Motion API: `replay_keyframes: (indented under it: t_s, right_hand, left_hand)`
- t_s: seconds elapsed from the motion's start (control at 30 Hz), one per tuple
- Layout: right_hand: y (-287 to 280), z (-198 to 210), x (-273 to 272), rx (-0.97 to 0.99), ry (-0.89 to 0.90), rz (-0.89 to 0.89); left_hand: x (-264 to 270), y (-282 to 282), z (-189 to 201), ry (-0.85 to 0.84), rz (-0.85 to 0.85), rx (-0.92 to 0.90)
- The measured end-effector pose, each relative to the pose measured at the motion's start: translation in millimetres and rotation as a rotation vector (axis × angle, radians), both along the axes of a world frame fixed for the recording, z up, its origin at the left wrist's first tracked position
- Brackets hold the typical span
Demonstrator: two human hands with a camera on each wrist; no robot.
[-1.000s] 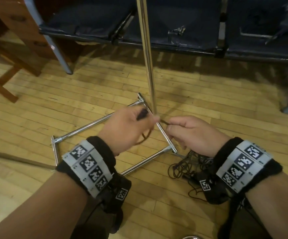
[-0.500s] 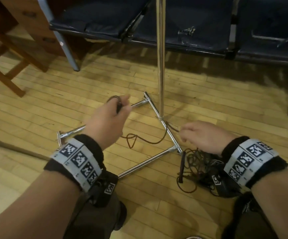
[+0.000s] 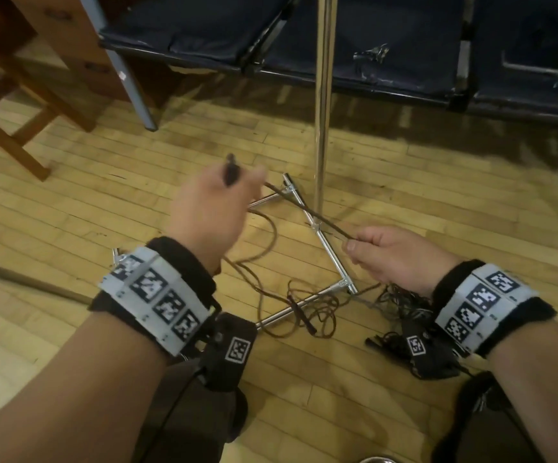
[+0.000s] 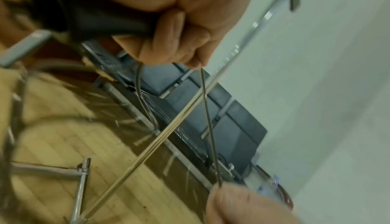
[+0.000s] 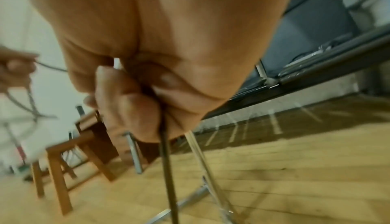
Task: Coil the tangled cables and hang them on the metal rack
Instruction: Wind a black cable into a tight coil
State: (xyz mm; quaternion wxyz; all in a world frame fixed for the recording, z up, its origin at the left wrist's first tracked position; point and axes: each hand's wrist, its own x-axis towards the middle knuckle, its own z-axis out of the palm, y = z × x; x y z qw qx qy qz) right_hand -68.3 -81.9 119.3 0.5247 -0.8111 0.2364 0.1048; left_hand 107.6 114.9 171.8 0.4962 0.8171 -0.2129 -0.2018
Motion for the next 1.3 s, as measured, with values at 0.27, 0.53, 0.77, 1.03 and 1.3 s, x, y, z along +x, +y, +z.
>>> replay_keyframes:
  t_s: [0.27, 0.53, 0.77, 1.03, 1.3]
  right_hand:
    - [-31.7, -19.7, -40.4, -0.421, 0.473, 0.084]
    - [-5.7, 38.3, -17.1, -0.308, 0.118, 0.095]
    - [-0.5, 47.0, -17.3, -0.103, -0.030, 0.106]
    - [-25.2, 36.0, -33.5, -0.005, -0.075, -0.003]
    - [-53.5, 6.6, -47.7, -0.412, 0.321, 0.034]
  left_hand:
    - [30.1, 10.6, 1.7, -0.053, 0.360, 0.020]
    - [-25.3, -20.6, -11.6, -0.003, -0.375, 0.118]
    - [-38.6, -48.5, -14.2, 0.034, -0.630, 0.138]
    - [-9.7, -42.9, -1.8, 0.339, -0.047, -0.175]
    - [30.2, -11.1, 1.2, 0.364, 0.379, -0.260]
